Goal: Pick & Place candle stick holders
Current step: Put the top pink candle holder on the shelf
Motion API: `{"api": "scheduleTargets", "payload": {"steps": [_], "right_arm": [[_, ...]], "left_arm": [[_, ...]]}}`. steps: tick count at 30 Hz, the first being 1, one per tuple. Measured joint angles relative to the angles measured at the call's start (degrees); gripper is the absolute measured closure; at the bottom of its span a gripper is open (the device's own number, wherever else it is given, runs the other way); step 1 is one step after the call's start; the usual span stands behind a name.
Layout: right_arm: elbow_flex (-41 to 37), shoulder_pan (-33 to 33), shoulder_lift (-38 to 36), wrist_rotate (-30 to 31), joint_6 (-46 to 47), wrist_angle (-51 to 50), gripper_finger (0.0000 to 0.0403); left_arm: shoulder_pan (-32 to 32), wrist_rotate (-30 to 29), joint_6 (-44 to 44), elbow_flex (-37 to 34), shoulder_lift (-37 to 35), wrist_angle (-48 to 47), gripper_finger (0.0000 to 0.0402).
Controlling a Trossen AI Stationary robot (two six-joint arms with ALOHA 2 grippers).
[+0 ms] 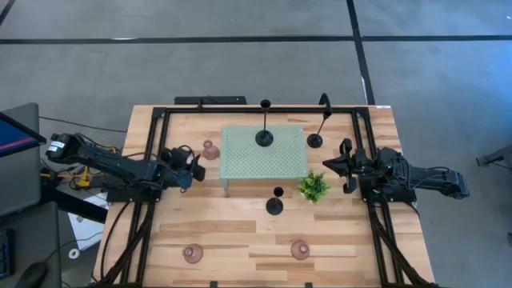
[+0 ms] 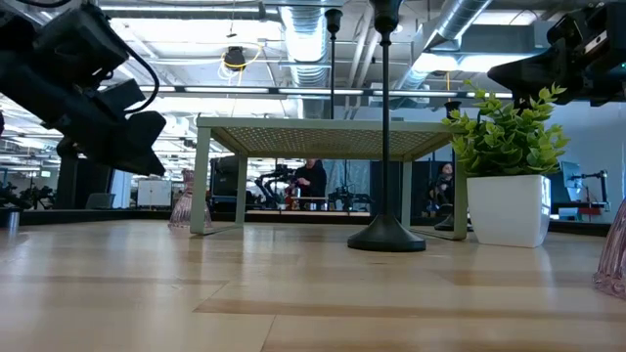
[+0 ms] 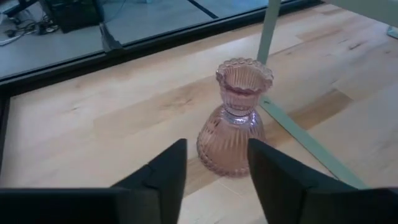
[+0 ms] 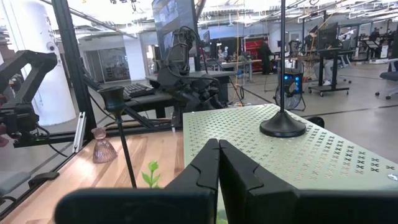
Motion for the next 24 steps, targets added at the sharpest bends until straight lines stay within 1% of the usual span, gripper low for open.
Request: {"api": "scheduleTargets", "payload": {"steps": [6, 11, 24], "right_arm": [[0.0, 0.0, 0.0, 0.2, 0.0, -1.1, 0.0403], [0.0, 0.0, 0.0, 0.5, 0.0, -1.1, 0.0403], [0.0, 0.0, 0.0, 0.5, 0.0, -1.1, 0.0403]], "left_arm": [[0.4, 0.0, 0.1, 0.0, 0.0, 0.2, 0.0162], [0.4, 0.4, 0.0, 0.0, 0.0, 0.5, 0.0122], [0.4, 0.5, -0.1, 0.0, 0.0, 2.0, 0.0065]]}}
